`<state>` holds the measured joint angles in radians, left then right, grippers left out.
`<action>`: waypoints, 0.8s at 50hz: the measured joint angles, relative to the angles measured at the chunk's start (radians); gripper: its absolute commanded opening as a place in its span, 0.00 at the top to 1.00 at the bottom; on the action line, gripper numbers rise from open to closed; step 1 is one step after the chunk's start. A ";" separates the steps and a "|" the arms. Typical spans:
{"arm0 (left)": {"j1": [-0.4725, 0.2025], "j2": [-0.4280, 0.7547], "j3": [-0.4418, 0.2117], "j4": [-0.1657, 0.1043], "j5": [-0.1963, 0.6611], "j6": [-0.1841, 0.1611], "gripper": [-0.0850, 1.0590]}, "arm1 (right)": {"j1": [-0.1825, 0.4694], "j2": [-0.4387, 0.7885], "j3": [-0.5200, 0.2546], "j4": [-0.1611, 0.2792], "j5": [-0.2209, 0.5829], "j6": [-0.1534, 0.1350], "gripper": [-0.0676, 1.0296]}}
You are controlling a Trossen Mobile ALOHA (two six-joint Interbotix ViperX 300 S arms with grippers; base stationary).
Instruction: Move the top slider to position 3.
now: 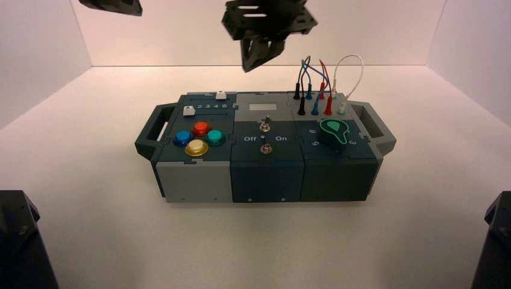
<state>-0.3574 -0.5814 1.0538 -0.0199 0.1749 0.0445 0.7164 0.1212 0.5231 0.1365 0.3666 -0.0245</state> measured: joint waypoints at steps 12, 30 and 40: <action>-0.002 -0.014 0.000 0.002 0.005 0.000 0.95 | 0.006 0.055 -0.055 0.009 0.048 0.002 0.96; -0.002 -0.014 0.000 0.000 0.005 0.000 0.95 | 0.009 0.107 -0.084 0.046 0.072 0.000 0.96; -0.002 -0.014 0.000 0.002 0.006 0.000 0.95 | 0.009 0.132 -0.101 0.054 0.086 0.000 0.96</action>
<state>-0.3590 -0.5952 1.0538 -0.0184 0.1810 0.0445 0.7256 0.2531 0.4218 0.1902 0.4525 -0.0245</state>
